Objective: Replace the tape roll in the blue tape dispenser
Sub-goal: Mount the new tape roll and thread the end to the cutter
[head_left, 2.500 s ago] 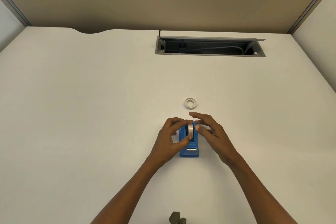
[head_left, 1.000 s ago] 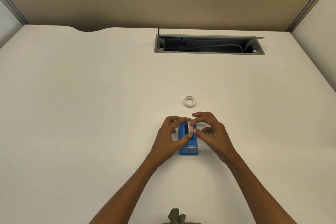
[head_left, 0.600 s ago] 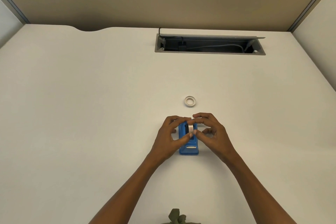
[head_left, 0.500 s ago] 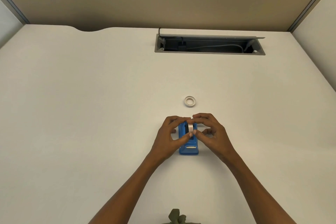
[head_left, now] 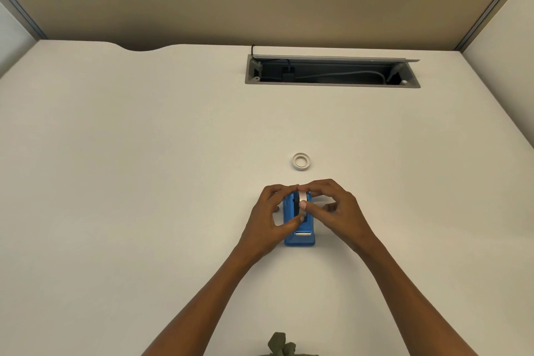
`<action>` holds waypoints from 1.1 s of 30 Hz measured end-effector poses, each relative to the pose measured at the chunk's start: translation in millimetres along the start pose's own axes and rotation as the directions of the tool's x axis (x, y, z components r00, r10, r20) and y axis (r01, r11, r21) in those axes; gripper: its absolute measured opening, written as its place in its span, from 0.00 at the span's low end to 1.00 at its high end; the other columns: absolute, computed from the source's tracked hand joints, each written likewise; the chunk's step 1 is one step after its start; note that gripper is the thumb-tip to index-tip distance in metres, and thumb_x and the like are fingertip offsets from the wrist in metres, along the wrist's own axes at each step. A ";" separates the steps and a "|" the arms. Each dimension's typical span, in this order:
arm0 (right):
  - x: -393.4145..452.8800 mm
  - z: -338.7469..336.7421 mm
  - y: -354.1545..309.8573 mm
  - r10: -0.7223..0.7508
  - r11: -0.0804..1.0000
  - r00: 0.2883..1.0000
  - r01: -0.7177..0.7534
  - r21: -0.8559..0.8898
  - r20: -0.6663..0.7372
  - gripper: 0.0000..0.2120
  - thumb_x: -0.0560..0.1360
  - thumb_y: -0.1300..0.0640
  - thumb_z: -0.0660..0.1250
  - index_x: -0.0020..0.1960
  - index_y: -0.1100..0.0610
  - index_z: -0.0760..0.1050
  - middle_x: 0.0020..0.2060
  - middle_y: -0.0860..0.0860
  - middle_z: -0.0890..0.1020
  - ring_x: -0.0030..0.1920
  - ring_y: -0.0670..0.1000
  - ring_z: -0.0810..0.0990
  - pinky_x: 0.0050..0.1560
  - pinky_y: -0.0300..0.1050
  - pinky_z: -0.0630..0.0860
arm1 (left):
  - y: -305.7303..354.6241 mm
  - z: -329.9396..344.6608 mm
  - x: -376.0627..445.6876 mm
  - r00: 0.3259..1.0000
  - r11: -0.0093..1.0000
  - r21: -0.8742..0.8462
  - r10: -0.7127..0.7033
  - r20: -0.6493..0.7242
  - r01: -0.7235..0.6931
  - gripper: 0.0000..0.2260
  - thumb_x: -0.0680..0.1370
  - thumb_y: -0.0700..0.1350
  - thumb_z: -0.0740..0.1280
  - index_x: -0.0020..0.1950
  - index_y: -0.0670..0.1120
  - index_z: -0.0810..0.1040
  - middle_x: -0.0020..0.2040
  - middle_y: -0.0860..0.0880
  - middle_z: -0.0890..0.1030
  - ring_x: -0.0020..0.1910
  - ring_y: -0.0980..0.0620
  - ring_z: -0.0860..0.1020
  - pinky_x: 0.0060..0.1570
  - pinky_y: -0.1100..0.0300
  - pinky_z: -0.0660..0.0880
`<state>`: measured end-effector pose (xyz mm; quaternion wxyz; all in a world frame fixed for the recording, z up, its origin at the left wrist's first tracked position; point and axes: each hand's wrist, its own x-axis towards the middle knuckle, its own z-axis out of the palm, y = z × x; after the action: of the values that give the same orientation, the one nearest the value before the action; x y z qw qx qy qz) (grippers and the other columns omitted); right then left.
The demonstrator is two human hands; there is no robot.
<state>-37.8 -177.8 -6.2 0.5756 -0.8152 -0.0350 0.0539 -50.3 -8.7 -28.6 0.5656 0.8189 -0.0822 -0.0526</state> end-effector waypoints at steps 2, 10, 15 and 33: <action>3.3 -1.6 -2.1 0.034 0.999 0.999 -0.034 0.010 0.001 0.13 0.68 0.56 0.75 0.52 0.52 0.81 0.51 0.47 0.81 0.49 0.40 0.79 0.41 0.33 0.76 | -1.0 0.2 0.4 1.000 1.000 0.010 0.005 0.002 -0.005 0.23 0.72 0.48 0.71 0.61 0.63 0.68 0.58 0.59 0.70 0.58 0.60 0.72 0.51 0.73 0.71; 14.8 -9.1 -7.3 0.181 0.970 0.981 -0.189 0.151 0.068 0.12 0.61 0.57 0.79 0.44 0.55 0.84 0.46 0.48 0.84 0.49 0.46 0.82 0.50 0.43 0.77 | -2.2 -1.3 1.9 1.000 1.000 0.028 0.012 0.005 -0.012 0.23 0.70 0.52 0.70 0.57 0.71 0.65 0.57 0.65 0.69 0.57 0.67 0.71 0.50 0.76 0.70; 14.3 -7.5 -9.8 0.212 0.950 0.975 -0.223 0.220 0.070 0.11 0.61 0.59 0.79 0.43 0.57 0.84 0.45 0.51 0.84 0.50 0.51 0.83 0.51 0.51 0.80 | -2.7 -0.7 1.5 1.000 1.000 0.020 0.012 0.004 -0.012 0.22 0.70 0.51 0.70 0.61 0.62 0.68 0.58 0.58 0.70 0.58 0.61 0.72 0.50 0.73 0.71; 14.6 4.0 -10.7 0.283 0.922 0.958 -0.259 0.289 -0.046 0.06 0.68 0.59 0.74 0.44 0.60 0.83 0.41 0.56 0.84 0.41 0.52 0.82 0.38 0.43 0.77 | -1.5 -0.8 1.3 1.000 1.000 0.015 0.016 -0.003 -0.016 0.24 0.71 0.50 0.71 0.58 0.70 0.64 0.58 0.61 0.70 0.58 0.63 0.72 0.51 0.71 0.71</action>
<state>-23.8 -168.8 1.9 0.6732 -0.7239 0.1112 0.1021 -48.8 -7.7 -29.7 0.5599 0.8226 -0.0880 -0.0461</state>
